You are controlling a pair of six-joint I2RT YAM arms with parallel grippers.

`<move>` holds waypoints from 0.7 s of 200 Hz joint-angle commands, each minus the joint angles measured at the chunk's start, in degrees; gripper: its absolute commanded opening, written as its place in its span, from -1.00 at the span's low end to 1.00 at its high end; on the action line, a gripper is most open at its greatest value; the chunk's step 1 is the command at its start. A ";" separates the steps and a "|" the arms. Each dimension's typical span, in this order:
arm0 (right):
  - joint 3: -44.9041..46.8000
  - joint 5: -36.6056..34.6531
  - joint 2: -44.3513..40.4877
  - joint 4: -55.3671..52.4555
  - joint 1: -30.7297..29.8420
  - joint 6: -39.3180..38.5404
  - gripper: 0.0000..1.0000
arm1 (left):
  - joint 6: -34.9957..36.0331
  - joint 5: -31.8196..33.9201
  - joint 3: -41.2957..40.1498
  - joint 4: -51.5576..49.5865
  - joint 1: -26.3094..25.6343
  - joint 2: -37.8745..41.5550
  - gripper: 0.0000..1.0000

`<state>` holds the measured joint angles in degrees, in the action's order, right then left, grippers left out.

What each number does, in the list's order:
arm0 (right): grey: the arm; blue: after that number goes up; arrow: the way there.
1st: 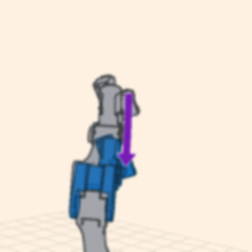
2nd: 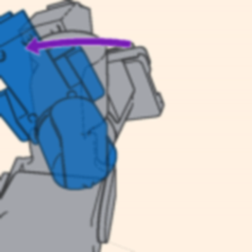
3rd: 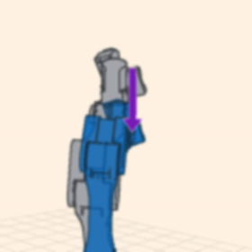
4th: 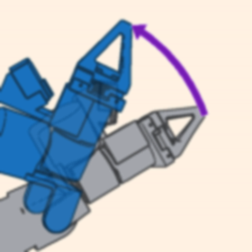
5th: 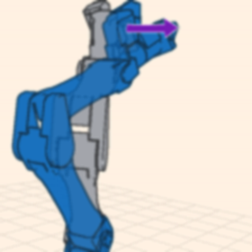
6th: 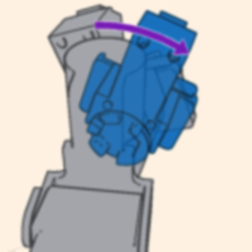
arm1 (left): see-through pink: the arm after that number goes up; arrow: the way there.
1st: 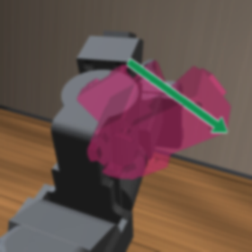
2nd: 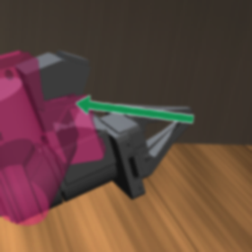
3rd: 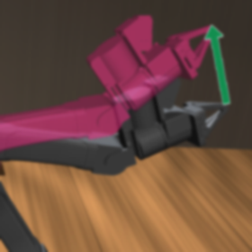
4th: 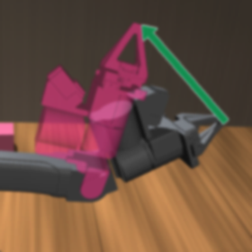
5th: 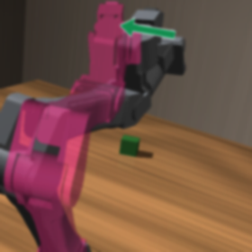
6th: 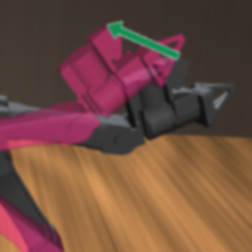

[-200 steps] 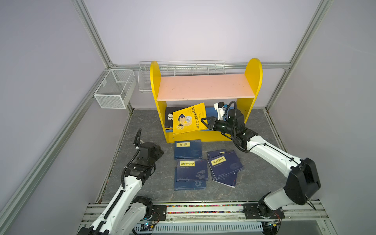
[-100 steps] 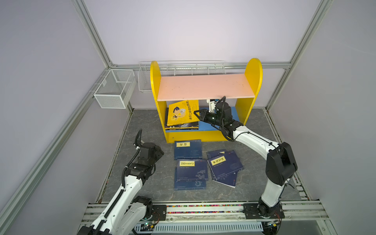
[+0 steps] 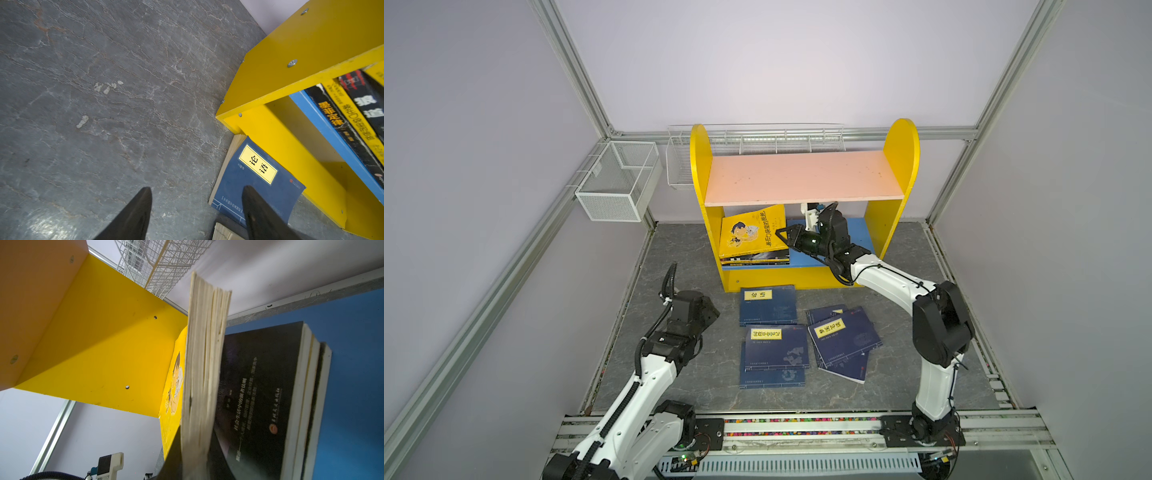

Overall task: Stacking books/files
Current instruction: Place the book on the bookshelf.

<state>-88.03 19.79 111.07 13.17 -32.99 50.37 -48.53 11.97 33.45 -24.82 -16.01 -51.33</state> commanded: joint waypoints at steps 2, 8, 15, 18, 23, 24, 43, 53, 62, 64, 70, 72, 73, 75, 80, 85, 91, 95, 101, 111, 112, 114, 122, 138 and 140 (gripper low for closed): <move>-2.86 0.62 2.20 1.20 -0.84 -0.30 -0.62 | 0.56 0.25 0.80 -1.51 0.42 0.09 0.40; -3.23 0.44 2.30 0.57 -0.92 -0.51 -0.58 | 0.57 0.09 0.89 -1.55 0.39 0.07 0.39; -3.54 0.14 2.31 -0.18 -0.98 -0.89 -0.49 | 0.56 0.04 1.07 -1.69 0.38 -0.01 0.40; -3.69 -0.09 2.31 -0.64 -1.02 -1.12 -0.45 | 0.50 -0.03 1.15 -1.84 0.37 -0.04 0.40; -3.81 -0.67 2.23 -1.51 -1.16 -1.57 -0.35 | 0.54 -0.06 1.24 -1.96 0.40 -0.19 0.40; -3.86 -0.78 2.18 -1.63 -1.18 -1.67 -0.34 | 0.54 -0.04 1.25 -1.93 0.43 -0.18 0.40; -4.94 -3.60 1.79 -6.77 -1.82 -4.43 0.06 | 0.31 -0.41 1.26 -1.86 0.43 -0.16 0.40; -5.82 -5.31 1.55 -9.87 -2.43 -6.64 0.19 | 0.31 -0.42 1.27 -1.89 0.42 -0.17 0.40; -6.86 -7.67 1.45 -13.38 -3.03 -8.88 0.32 | 0.27 -0.45 1.34 -1.82 0.37 -0.25 0.40; -7.17 -8.21 1.44 -14.14 -3.15 -9.41 0.34 | 0.23 -0.54 1.33 -1.79 0.39 -0.21 0.40; -8.08 -9.74 1.43 -16.70 -3.54 -10.89 0.39 | 0.26 -0.56 1.35 -1.77 0.39 -0.26 0.40; -8.51 -10.29 1.41 -17.50 -3.74 -11.47 0.41 | 0.28 -0.59 1.35 -1.80 0.39 -0.30 0.40; -8.67 -10.56 1.42 -18.06 -3.79 -11.67 0.41 | 0.23 -0.61 1.35 -1.76 0.42 -0.33 0.40; -9.01 -11.29 1.48 -19.01 -3.93 -12.26 0.43 | 0.23 -0.69 1.42 -1.78 0.45 -0.28 0.40; -9.88 -13.02 1.52 -21.31 -4.29 -13.31 0.48 | 0.24 -0.69 1.44 -1.78 0.37 -0.38 0.40; -10.77 -14.88 1.60 -23.56 -4.65 -14.47 0.53 | 0.24 -0.78 1.44 -1.64 0.38 -0.50 0.39; -11.69 -16.79 1.65 -25.76 -5.14 -16.19 0.58 | 0.27 -0.80 1.44 -1.57 0.39 -0.61 0.40; -12.38 -18.19 1.74 -27.29 -5.46 -17.16 0.62 | 0.30 -0.84 1.44 -1.62 0.43 -0.63 0.40; -13.40 -20.67 1.85 -29.54 -5.92 -18.45 0.66 | 0.28 -0.80 1.48 -1.55 0.40 -0.65 0.40; -14.82 -23.51 2.11 -32.13 -6.55 -20.83 0.71 | 0.27 -0.74 1.53 -1.48 0.37 -0.71 0.39; -14.94 -23.76 2.17 -32.36 -6.60 -21.06 0.72 | 0.23 -0.73 1.53 -1.47 0.37 -0.71 0.39; -15.19 -24.52 2.14 -32.89 -6.72 -21.44 0.73 | 0.20 -0.72 1.53 -1.53 0.39 -0.72 0.39; -15.90 -27.25 2.13 -34.57 -7.04 -22.59 0.75 | 0.26 -0.72 1.66 -1.46 0.37 -0.88 0.39; -16.01 -29.01 2.03 -35.07 -7.25 -23.86 0.80 | 0.45 -0.89 1.86 -1.30 0.39 -1.25 0.39; -16.07 -29.19 2.05 -35.19 -7.19 -23.95 0.80 | 0.39 -0.89 1.87 -1.24 0.39 -1.32 0.39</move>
<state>-101.93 -1.34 113.49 -17.41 -39.94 33.10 -48.34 11.07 33.52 -25.58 -16.01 -52.03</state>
